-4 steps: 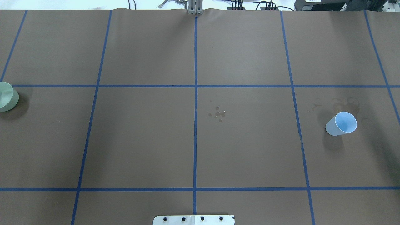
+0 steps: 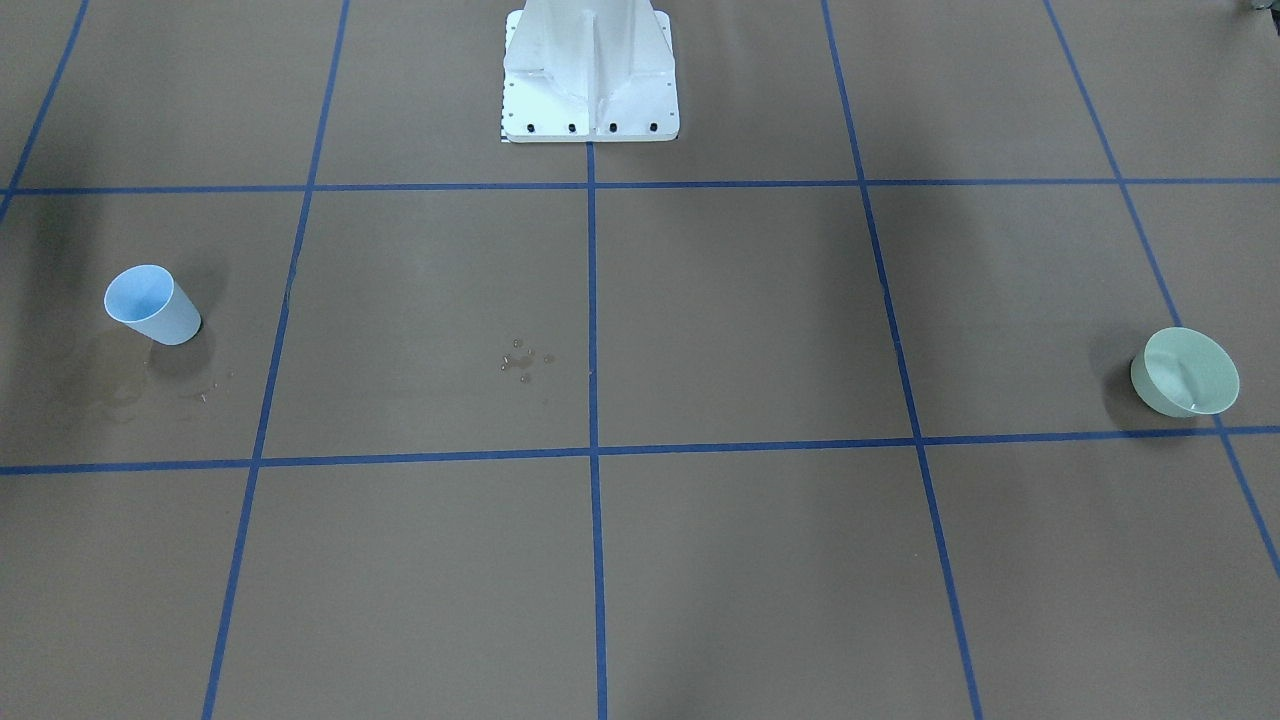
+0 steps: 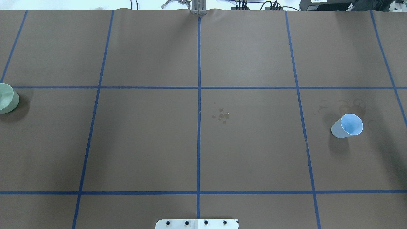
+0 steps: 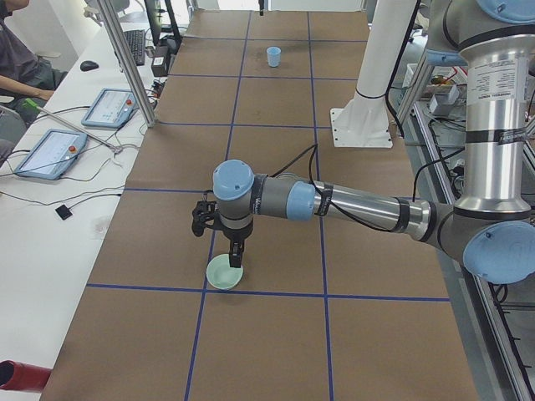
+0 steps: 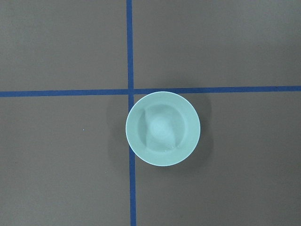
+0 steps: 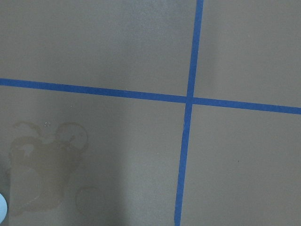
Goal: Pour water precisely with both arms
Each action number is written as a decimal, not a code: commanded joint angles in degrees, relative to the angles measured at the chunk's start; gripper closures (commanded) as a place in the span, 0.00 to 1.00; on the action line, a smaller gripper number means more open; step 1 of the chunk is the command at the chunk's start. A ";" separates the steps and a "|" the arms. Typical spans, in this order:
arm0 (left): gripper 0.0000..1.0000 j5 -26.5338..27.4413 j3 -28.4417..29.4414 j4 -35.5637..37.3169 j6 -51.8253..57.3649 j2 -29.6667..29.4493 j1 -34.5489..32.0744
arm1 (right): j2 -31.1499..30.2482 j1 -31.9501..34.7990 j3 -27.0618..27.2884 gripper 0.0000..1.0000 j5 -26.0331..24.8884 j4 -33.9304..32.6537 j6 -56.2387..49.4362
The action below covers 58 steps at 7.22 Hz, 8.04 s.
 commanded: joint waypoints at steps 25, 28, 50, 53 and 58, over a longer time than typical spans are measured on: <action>1.00 -12.53 23.58 -25.42 -39.20 -20.08 16.14 | -0.67 -0.08 2.63 0.00 3.72 0.00 -0.12; 1.00 -7.91 16.39 -25.42 -64.60 -32.33 31.51 | -0.58 -0.08 2.63 0.00 3.55 0.00 -0.12; 0.30 6.80 29.78 -25.68 -74.43 -51.99 48.10 | 0.21 -0.17 2.28 0.00 3.55 0.00 -0.12; 0.22 6.19 13.45 -13.96 -74.44 -48.05 44.32 | -2.48 -3.24 2.72 0.00 3.90 8.89 -0.03; 0.14 6.71 8.04 -11.62 -73.91 -42.50 43.87 | -11.44 -19.85 1.84 0.00 1.44 54.49 20.78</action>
